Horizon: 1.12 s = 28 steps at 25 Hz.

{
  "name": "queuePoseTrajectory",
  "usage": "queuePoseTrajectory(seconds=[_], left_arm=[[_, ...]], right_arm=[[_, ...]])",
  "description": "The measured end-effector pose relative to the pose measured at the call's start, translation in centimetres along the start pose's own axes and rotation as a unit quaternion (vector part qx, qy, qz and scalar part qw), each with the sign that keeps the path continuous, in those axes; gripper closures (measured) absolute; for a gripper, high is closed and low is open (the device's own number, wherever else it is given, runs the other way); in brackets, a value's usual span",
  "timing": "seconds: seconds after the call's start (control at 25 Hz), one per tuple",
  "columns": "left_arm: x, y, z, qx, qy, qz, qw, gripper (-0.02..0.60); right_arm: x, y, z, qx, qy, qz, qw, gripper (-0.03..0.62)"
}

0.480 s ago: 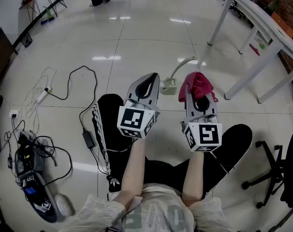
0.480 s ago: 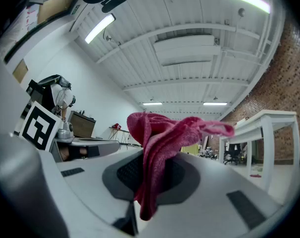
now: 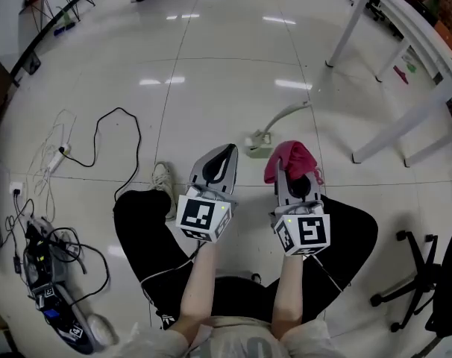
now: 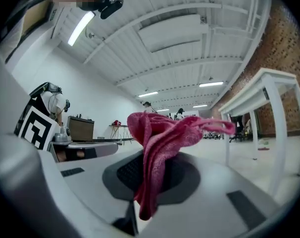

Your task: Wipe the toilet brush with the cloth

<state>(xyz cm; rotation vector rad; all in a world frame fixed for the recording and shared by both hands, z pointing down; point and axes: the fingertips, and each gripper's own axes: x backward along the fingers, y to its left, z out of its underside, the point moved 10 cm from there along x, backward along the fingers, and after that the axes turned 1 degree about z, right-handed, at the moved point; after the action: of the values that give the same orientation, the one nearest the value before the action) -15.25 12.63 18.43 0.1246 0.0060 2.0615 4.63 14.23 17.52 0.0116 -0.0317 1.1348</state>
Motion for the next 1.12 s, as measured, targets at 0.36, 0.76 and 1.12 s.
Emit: queuePoseTrajectory(seconds=[0.36,0.76,1.12], left_arm=[[-5.5,1.6,1.2,-0.012,0.008,0.041,0.9990,0.577],[-11.9,3.9,11.2,0.061,0.083,0.015,0.9946,0.577],[-18.1,3.5,26.1,0.085,0.193,0.039,0.9767,0.577]], right_arm=[[-3.4,-4.1,0.6,-0.020,-0.022,0.035,0.999,0.562],[-9.2,-11.4,8.8,0.047,0.023,0.033,0.998,0.562],[-20.0,-19.8,29.3,0.018,0.149,-0.043,0.988,0.562]])
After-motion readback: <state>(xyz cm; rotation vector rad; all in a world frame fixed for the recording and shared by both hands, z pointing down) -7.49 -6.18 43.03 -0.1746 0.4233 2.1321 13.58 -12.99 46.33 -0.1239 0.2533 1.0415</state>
